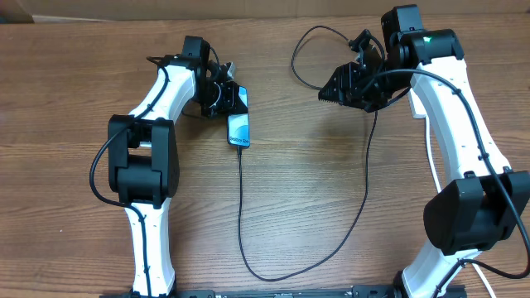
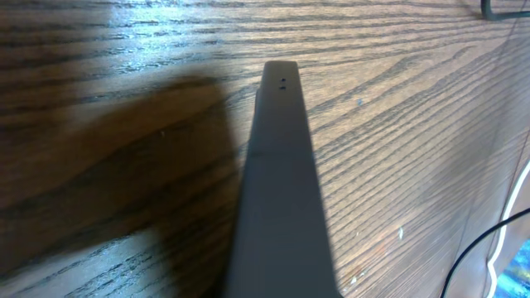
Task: Plug charger to phone and switch on socket
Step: 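Lower the plugged phone flat onto the table with the left gripper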
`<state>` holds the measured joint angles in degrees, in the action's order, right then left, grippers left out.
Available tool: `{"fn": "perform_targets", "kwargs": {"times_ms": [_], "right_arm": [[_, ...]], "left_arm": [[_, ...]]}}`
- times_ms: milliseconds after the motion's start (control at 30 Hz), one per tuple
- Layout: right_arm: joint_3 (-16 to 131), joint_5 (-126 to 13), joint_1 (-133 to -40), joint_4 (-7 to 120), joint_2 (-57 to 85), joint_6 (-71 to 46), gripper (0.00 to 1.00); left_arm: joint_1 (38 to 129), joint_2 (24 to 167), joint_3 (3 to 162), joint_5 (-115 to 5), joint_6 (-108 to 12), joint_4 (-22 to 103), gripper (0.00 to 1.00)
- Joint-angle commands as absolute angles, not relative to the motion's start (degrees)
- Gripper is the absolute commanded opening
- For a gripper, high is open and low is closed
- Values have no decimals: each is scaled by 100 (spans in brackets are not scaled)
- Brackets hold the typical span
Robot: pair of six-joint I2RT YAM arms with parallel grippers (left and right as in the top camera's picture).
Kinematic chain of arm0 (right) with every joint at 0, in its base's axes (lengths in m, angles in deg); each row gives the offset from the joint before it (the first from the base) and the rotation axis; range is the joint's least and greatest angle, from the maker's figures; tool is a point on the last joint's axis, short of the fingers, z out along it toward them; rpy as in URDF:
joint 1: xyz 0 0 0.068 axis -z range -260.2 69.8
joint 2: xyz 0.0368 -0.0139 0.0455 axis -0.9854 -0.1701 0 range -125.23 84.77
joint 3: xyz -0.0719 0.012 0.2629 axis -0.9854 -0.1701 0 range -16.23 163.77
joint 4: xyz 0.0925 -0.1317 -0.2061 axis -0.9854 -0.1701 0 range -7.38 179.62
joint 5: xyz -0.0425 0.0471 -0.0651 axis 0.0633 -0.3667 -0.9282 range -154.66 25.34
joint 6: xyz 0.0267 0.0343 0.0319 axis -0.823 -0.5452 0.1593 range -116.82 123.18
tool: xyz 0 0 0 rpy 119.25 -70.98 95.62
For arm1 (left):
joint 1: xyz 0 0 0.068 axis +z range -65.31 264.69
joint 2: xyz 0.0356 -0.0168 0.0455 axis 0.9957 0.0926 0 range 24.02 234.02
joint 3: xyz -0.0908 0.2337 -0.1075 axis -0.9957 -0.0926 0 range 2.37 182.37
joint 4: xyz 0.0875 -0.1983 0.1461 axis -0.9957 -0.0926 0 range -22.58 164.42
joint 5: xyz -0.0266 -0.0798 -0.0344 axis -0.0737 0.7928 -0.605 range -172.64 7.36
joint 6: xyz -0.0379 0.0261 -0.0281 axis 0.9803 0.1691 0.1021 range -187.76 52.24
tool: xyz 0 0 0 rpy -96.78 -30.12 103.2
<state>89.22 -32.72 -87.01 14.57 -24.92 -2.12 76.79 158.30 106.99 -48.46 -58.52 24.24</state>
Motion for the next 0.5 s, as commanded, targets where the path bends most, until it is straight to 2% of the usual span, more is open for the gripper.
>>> {"fn": "perform_targets", "kwargs": {"times_ms": [0, 133, 467], "right_arm": [[9029, -3316, -8732, 1453, -2477, -131, 57], [9029, -3316, -8732, 1424, -2477, -123, 57], [9029, -3316, -8732, 1400, -2477, -121, 57]], "left_arm": [[7635, 15832, 10784, -5030, -5782, 2383, 4], [7635, 15832, 10784, -5030, -5782, 2374, 5], [7635, 15832, 10784, -5030, -5782, 2363, 16]]}}
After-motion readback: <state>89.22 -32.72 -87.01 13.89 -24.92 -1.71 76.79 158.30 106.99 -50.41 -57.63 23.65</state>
